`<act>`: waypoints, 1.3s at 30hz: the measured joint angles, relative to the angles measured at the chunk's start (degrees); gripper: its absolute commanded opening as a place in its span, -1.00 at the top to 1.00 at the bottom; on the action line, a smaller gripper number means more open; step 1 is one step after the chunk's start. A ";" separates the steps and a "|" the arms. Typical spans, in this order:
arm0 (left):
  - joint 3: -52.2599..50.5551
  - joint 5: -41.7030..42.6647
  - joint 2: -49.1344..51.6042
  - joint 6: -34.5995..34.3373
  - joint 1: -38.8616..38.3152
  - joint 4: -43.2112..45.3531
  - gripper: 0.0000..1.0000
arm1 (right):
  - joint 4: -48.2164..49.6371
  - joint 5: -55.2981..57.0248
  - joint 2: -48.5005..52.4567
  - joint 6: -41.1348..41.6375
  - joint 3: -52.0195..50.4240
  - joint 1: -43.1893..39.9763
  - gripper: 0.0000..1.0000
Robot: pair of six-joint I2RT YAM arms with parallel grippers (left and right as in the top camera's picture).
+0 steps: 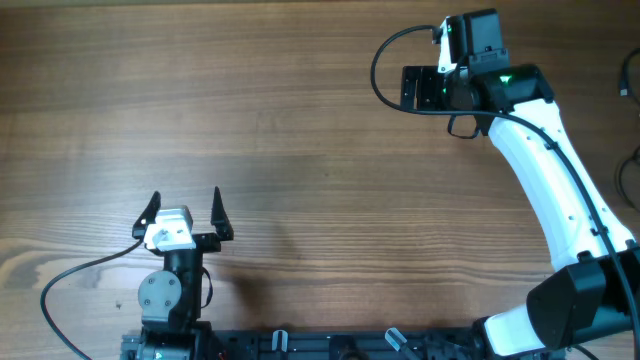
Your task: Untangle cables
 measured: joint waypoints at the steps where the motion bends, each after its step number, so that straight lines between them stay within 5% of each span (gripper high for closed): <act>1: 0.00 0.00 0.00 0.00 0.00 0.00 -1.00 | 0.00 0.00 0.00 0.00 0.00 0.00 -0.99; 39: 0.00 0.00 0.00 0.00 0.00 0.00 -0.99 | 1.75 1.92 0.00 -0.87 0.00 -0.02 -0.99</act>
